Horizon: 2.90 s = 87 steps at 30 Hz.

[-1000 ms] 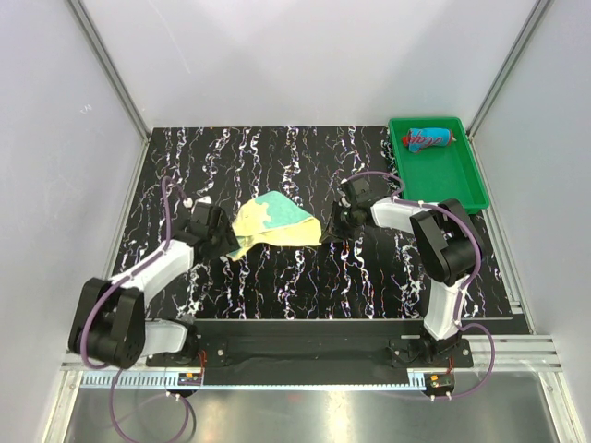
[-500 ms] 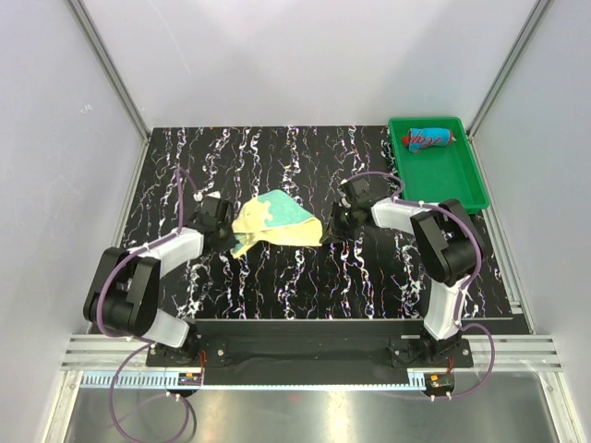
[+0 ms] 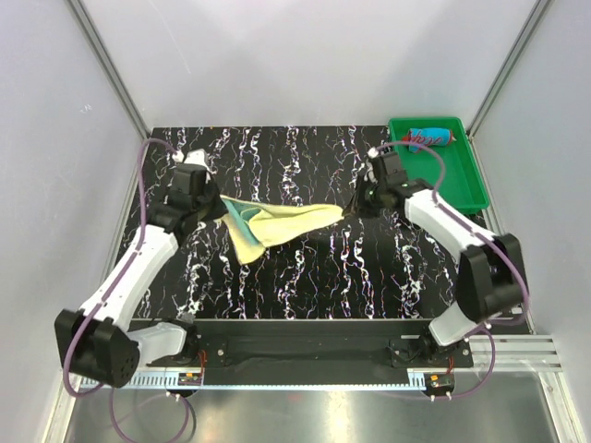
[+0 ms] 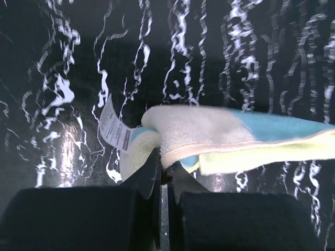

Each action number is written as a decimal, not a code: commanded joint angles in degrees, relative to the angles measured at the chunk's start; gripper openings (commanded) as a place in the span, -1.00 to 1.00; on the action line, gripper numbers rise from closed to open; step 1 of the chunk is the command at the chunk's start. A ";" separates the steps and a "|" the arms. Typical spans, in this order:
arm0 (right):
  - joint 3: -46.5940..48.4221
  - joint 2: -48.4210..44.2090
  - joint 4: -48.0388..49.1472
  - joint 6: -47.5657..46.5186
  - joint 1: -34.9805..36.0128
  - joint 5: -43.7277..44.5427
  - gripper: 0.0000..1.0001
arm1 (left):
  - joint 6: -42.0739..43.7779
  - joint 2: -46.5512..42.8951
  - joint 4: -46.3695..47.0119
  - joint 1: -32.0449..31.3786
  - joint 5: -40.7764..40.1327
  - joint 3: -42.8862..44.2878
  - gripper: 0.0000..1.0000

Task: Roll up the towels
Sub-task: Flatten the towel

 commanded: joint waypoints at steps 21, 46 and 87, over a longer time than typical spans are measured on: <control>5.79 -40.61 -32.31 -4.30 0.12 9.75 -1.00 | 11.38 -16.68 -33.39 -4.93 10.40 15.79 -0.84; 14.99 10.26 -10.43 -6.93 -3.91 13.88 -1.00 | 14.81 33.22 -20.12 -4.75 -6.10 23.77 -0.73; -14.34 -2.92 2.14 2.47 -6.74 5.62 0.36 | 10.59 9.34 -13.72 -7.30 -11.73 3.66 0.98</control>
